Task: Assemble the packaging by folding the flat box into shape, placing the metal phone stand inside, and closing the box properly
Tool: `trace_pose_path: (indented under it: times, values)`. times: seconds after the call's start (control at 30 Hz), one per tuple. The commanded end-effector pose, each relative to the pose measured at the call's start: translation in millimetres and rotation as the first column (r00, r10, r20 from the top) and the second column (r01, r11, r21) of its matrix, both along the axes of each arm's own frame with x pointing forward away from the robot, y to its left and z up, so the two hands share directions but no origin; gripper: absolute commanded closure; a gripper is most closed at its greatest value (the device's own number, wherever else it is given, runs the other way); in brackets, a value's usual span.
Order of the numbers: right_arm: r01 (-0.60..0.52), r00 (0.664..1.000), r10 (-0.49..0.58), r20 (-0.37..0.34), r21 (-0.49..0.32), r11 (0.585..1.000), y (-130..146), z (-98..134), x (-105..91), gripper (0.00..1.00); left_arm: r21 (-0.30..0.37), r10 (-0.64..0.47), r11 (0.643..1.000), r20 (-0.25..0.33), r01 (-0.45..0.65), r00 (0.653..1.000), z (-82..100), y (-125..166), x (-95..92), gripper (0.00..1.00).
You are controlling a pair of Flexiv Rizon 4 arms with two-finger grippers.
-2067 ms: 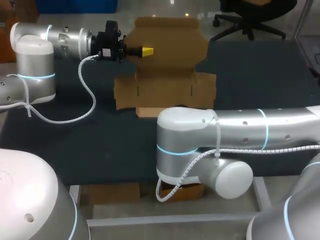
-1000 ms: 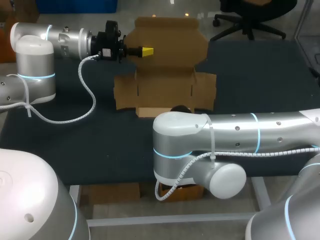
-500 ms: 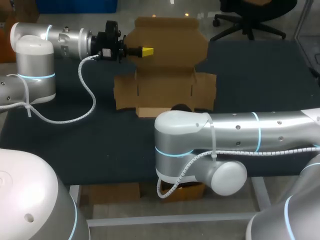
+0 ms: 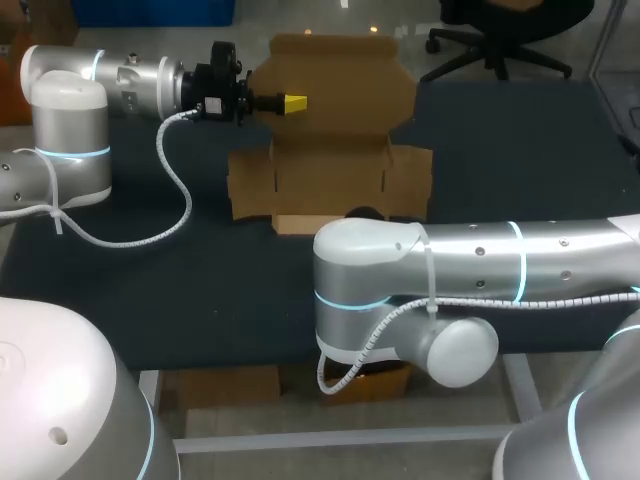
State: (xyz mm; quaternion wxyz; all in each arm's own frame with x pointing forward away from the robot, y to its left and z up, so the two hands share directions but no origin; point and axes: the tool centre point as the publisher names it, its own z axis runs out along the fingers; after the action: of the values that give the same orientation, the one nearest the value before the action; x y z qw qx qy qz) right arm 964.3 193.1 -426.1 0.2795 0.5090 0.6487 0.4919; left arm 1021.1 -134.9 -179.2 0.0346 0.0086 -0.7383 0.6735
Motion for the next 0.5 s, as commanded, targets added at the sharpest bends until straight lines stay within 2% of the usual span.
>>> trace_pose_path:
  times: [0.03, 0.5]
  values:
    - [0.006, 1.000, -0.006, 0.001, -0.002, 1.000, 0.7, -5.0, 0.0, 1.00, -0.001, -0.005, 1.000, 0.000, 0.005, 1.000, -2.2, 1.6, 0.7, 1.00]
    - [0.006, 1.000, -0.006, 0.001, -0.002, 1.000, 0.7, -5.0, 0.0, 1.00, 0.000, -0.010, 1.000, 0.003, 0.010, 1.000, -2.4, 1.5, -0.6, 1.00]
